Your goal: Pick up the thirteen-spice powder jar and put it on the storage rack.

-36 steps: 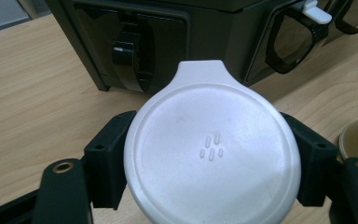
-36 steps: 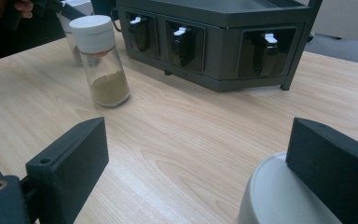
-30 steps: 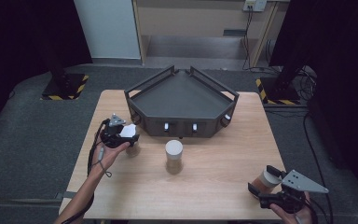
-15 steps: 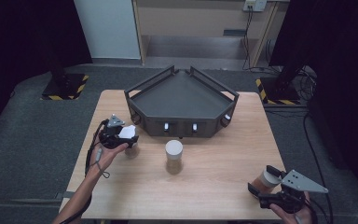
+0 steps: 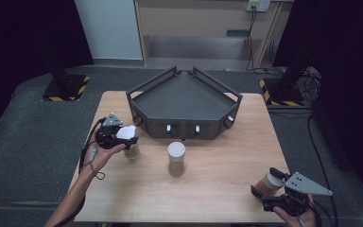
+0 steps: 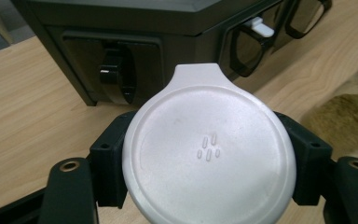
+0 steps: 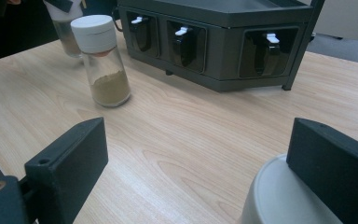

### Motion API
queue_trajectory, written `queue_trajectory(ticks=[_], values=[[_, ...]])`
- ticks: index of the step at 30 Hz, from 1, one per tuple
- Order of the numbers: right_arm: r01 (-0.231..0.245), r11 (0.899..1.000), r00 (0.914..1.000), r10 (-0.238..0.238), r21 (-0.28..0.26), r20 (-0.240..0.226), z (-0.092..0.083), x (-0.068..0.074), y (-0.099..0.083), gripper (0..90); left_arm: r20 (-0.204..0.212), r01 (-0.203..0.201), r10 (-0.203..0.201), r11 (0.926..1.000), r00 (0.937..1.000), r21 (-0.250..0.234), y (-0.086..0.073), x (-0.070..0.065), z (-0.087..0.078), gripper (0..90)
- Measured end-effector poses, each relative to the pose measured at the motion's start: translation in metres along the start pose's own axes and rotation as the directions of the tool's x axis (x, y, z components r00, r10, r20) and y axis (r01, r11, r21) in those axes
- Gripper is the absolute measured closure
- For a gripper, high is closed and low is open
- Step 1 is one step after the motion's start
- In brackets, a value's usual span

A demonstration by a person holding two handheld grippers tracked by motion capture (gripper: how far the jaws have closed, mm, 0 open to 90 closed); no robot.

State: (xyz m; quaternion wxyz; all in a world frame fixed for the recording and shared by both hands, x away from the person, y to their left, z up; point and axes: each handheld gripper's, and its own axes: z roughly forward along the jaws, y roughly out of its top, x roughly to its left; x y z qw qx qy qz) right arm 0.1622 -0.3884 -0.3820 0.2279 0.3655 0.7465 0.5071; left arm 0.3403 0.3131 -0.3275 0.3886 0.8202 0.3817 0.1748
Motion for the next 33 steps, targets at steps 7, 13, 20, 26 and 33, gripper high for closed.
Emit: queue_trajectory(ticks=[7, 13, 20, 26, 33], values=[[0.001, 1.0, 1.0, -0.001, 0.001, -0.004, 0.001, 0.0, 0.0, 5.5, 0.067, -0.072, 0.071, 0.9972, 0.9952, 0.019, 0.016, 0.002, -0.007, 29.9], [-0.003, 1.0, 1.0, 0.003, -0.001, -0.007, 0.001, -0.001, 0.0, 5.5, 0.119, -0.105, 0.102, 0.9944, 0.9876, 0.013, 0.029, 0.005, -0.012, 29.9], [-0.003, 1.0, 1.0, 0.003, 0.0, -0.008, 0.001, -0.001, 0.0, 5.3, 0.158, -0.138, 0.136, 0.9904, 0.9781, 0.007, 0.046, 0.007, -0.017, 29.9], [-0.003, 1.0, 1.0, 0.003, -0.001, -0.009, 0.001, -0.001, 0.0, 5.3, 0.175, -0.162, 0.159, 0.9868, 0.9718, 0.006, 0.058, 0.007, -0.019, 29.9], [-0.003, 1.0, 0.9999, 0.003, 0.0, -0.01, 0.001, -0.001, 0.0, 5.3, 0.183, -0.179, 0.176, 0.9839, 0.9673, 0.002, 0.07, 0.007, -0.023, 29.9]])
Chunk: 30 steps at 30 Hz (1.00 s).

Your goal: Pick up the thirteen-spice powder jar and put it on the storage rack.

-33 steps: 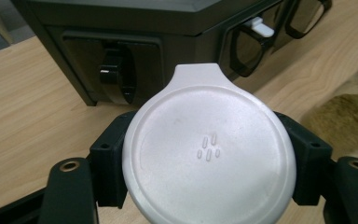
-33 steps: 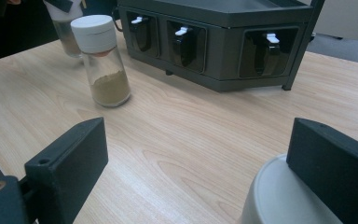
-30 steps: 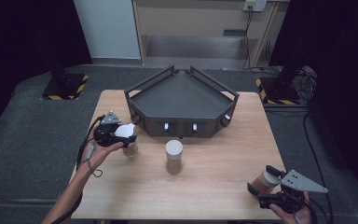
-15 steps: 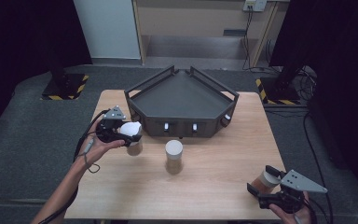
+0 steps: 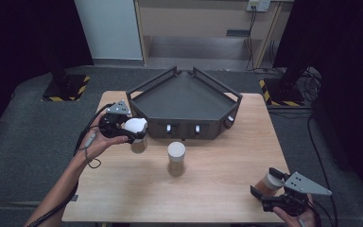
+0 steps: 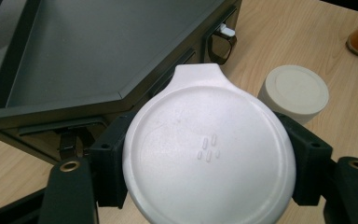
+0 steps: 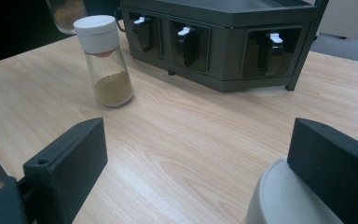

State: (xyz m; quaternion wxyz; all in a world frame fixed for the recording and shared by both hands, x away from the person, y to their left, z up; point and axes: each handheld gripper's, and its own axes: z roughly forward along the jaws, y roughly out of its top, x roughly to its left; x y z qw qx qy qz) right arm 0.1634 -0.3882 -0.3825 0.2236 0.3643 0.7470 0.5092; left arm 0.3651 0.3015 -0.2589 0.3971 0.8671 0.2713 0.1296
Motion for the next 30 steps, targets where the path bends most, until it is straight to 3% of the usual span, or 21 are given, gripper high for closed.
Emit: queue_trajectory(ticks=[17, 30], values=[[0.001, 1.0, 1.0, -0.001, 0.001, -0.002, 0.0, 0.0, 0.0, 5.1, -0.022, 0.011, -0.011, 0.9998, 0.9997, -0.016, 0.027, 0.001, -0.007, 29.9], [0.001, 1.0, 1.0, -0.001, 0.0, -0.004, 0.0, -0.001, 0.0, 5.1, -0.086, 0.049, -0.052, 0.9981, 0.9949, -0.038, 0.061, 0.005, -0.01, 29.9]])
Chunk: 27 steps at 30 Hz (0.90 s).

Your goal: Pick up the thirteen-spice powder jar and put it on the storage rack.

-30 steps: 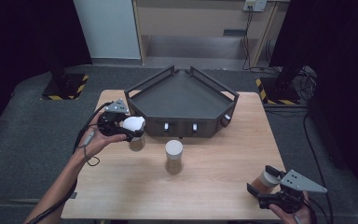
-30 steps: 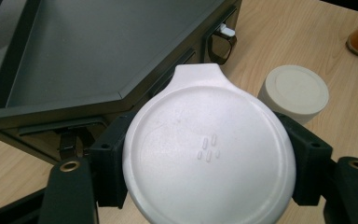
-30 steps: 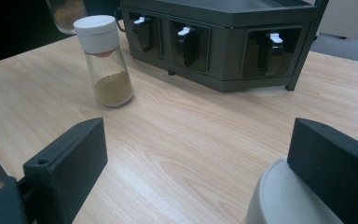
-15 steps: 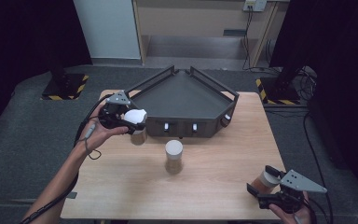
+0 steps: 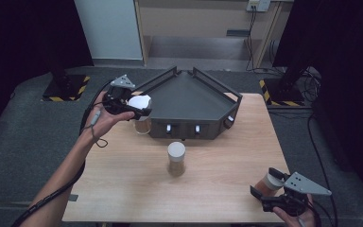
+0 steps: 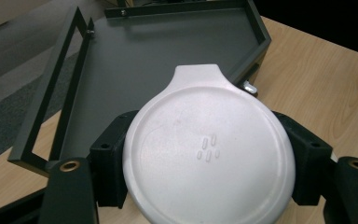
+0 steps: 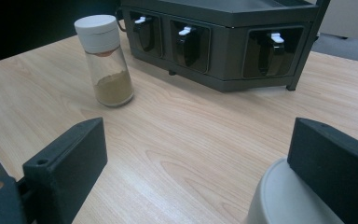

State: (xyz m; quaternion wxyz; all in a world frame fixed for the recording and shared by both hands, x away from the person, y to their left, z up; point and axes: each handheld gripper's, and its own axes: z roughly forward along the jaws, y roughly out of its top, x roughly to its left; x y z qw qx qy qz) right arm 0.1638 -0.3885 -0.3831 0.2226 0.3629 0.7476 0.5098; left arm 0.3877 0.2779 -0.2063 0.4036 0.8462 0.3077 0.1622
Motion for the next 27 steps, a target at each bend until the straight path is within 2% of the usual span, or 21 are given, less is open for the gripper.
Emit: queue_trajectory(ticks=[6, 13, 16, 19, 20, 27], values=[[-0.001, 1.0, 1.0, 0.001, -0.002, -0.002, 0.0, -0.001, 0.0, 5.1, -0.026, 0.014, -0.014, 0.9999, 0.9996, -0.004, 0.014, 0.002, 0.004, 29.9], [-0.002, 1.0, 1.0, 0.002, -0.004, -0.003, 0.0, -0.001, -0.001, 5.1, -0.048, 0.04, -0.041, 0.9991, 0.998, -0.016, 0.021, 0.007, 0.012, 29.9], [-0.004, 1.0, 1.0, 0.004, -0.008, -0.003, 0.0, -0.002, -0.002, 5.2, -0.056, 0.057, -0.058, 0.9981, 0.9967, -0.022, 0.023, 0.01, 0.018, 29.9], [-0.005, 1.0, 1.0, 0.005, -0.01, -0.004, 0.0, -0.002, -0.002, 5.2, -0.073, 0.058, -0.06, 0.998, 0.9955, -0.025, 0.026, 0.011, 0.023, 29.9], [-0.005, 1.0, 1.0, 0.005, -0.01, -0.004, 0.0, -0.002, -0.002, 5.1, -0.079, 0.07, -0.072, 0.997, 0.9942, -0.034, 0.027, 0.013, 0.028, 29.9], [-0.002, 1.0, 1.0, 0.002, -0.007, -0.005, 0.001, -0.002, -0.002, 5.1, -0.111, 0.079, -0.084, 0.9956, 0.9902, -0.051, 0.035, 0.015, 0.04, 29.9]])
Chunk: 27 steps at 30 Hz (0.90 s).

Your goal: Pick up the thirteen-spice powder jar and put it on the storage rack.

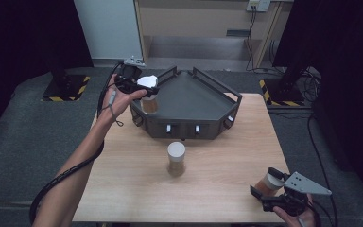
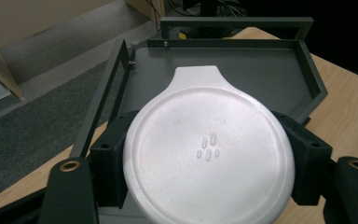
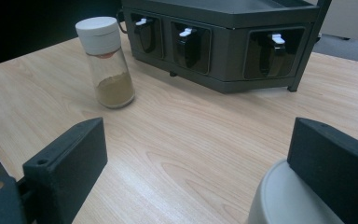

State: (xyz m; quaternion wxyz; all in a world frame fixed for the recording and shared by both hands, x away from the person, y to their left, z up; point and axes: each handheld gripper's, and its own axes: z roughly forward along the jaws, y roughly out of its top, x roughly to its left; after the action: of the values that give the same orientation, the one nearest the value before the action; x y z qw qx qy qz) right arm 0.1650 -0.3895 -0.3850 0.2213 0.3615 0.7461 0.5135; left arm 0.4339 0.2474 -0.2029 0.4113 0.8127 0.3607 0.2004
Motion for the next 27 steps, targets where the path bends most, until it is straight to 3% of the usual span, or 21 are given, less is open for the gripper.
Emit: queue_trajectory(ticks=[14, 27], values=[[-0.002, 1.0, 1.0, 0.002, -0.001, -0.005, 0.0, -0.001, 0.0, 5.2, -0.051, 0.02, -0.02, 0.9998, 0.9985, -0.007, 0.015, 0.004, 0.03, 29.9], [0.009, 1.0, 0.9999, -0.009, 0.002, -0.005, 0.0, -0.001, 0.0, 5.2, -0.089, 0.087, -0.088, 0.996, 0.9921, -0.021, 0.006, 0.009, 0.057, 29.9]])
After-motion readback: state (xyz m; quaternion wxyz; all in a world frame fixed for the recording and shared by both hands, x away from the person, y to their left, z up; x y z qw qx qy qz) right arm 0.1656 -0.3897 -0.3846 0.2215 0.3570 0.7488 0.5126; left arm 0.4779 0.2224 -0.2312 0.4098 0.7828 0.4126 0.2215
